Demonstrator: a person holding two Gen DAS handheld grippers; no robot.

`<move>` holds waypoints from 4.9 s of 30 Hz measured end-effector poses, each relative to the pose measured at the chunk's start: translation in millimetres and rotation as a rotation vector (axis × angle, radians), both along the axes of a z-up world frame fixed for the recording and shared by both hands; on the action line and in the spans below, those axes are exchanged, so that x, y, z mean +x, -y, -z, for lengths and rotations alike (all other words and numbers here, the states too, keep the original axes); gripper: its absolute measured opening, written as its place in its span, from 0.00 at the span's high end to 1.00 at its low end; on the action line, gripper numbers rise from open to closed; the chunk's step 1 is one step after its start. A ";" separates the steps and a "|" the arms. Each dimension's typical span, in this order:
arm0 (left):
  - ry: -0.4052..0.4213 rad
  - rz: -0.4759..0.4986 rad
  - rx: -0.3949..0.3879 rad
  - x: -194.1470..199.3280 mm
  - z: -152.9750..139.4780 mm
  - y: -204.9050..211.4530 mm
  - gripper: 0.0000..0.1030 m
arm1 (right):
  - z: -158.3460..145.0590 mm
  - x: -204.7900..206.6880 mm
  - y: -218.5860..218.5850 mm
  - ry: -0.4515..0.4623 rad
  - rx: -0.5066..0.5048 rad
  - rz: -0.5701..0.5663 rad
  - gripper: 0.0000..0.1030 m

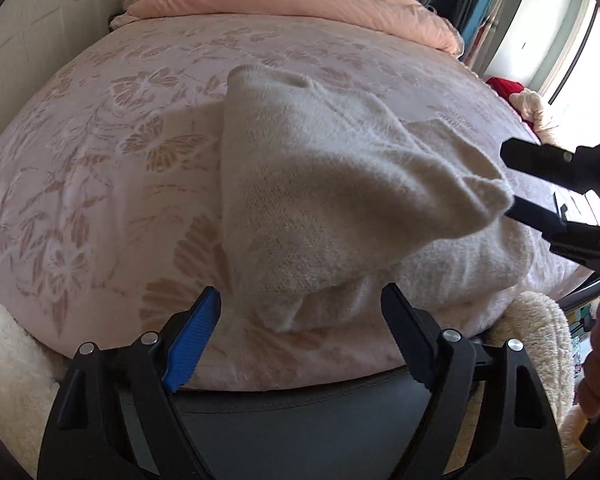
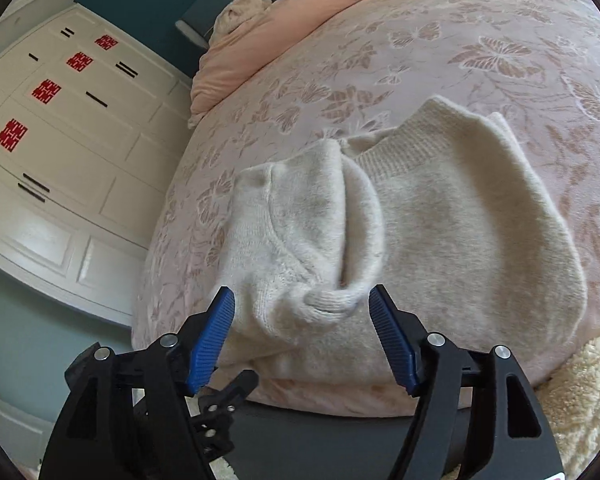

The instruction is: Fold small clothes

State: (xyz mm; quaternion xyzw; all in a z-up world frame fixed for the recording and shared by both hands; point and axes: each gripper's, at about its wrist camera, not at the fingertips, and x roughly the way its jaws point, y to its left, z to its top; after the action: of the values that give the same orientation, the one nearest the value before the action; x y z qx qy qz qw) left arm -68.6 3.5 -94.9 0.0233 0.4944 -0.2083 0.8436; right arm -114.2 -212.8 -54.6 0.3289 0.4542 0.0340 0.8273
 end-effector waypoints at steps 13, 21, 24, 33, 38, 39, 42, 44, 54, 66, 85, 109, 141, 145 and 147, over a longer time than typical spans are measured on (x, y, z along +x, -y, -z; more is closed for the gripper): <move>-0.108 -0.049 -0.070 15.2 14.5 -21.8 0.88 | -45.0 14.0 -9.7 0.162 0.058 -0.003 0.82; -0.101 0.096 -0.081 1.2 10.0 17.3 0.89 | 1.4 -56.8 65.1 -0.025 -0.210 0.183 0.83; -0.148 0.099 -0.049 1.1 23.6 27.0 0.89 | 49.1 -76.2 86.6 -0.092 -0.028 0.250 0.83; -0.100 0.105 0.019 -9.7 8.2 32.8 0.86 | 19.3 -67.7 76.5 -0.062 -0.155 0.186 0.72; -0.060 0.129 0.075 -14.6 2.4 41.5 0.86 | 3.1 -80.5 79.0 -0.055 -0.225 0.198 0.64; -0.056 0.133 0.085 -15.3 2.2 43.1 0.86 | -1.0 -81.3 79.2 -0.050 -0.242 0.205 0.62; -0.057 0.132 0.092 -15.5 1.8 43.5 0.83 | -13.4 -79.6 81.1 -0.026 -0.271 0.224 0.58; -0.055 0.132 0.096 -15.9 1.2 44.2 0.82 | -17.4 -73.6 84.0 -0.008 -0.238 0.226 0.56; 0.002 0.099 0.104 -21.2 -15.7 38.6 0.60 | 10.1 -24.9 83.5 -0.071 -0.193 0.196 0.43; -0.035 0.033 0.114 -9.8 -0.2 24.6 0.53 | -87.5 2.0 50.7 0.273 -0.206 0.030 0.87; -0.038 -0.169 0.001 6.4 -22.0 -34.6 0.43 | -46.6 -14.0 -17.1 0.095 -0.255 -0.109 0.75; 0.024 -0.070 0.092 -7.6 -28.6 -8.0 0.38 | -19.2 -33.2 19.5 -0.030 -0.298 0.016 0.62; 0.025 -0.045 0.135 -13.4 -23.1 6.2 0.32 | -22.4 -57.6 85.0 -0.033 -0.296 0.223 0.80; 0.024 -0.026 0.143 -14.8 -20.5 13.7 0.32 | -52.1 -30.4 58.7 0.066 -0.265 0.126 0.80; 0.032 -0.013 0.148 -17.5 -21.4 16.9 0.32 | -33.5 -8.1 35.9 0.042 -0.279 0.039 0.80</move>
State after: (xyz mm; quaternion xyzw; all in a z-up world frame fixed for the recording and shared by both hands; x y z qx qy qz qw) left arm -86.1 -13.4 -73.5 0.0859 0.4949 -0.1651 0.8488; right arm -122.3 -248.7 -21.1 0.2187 0.4308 -0.0389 0.8747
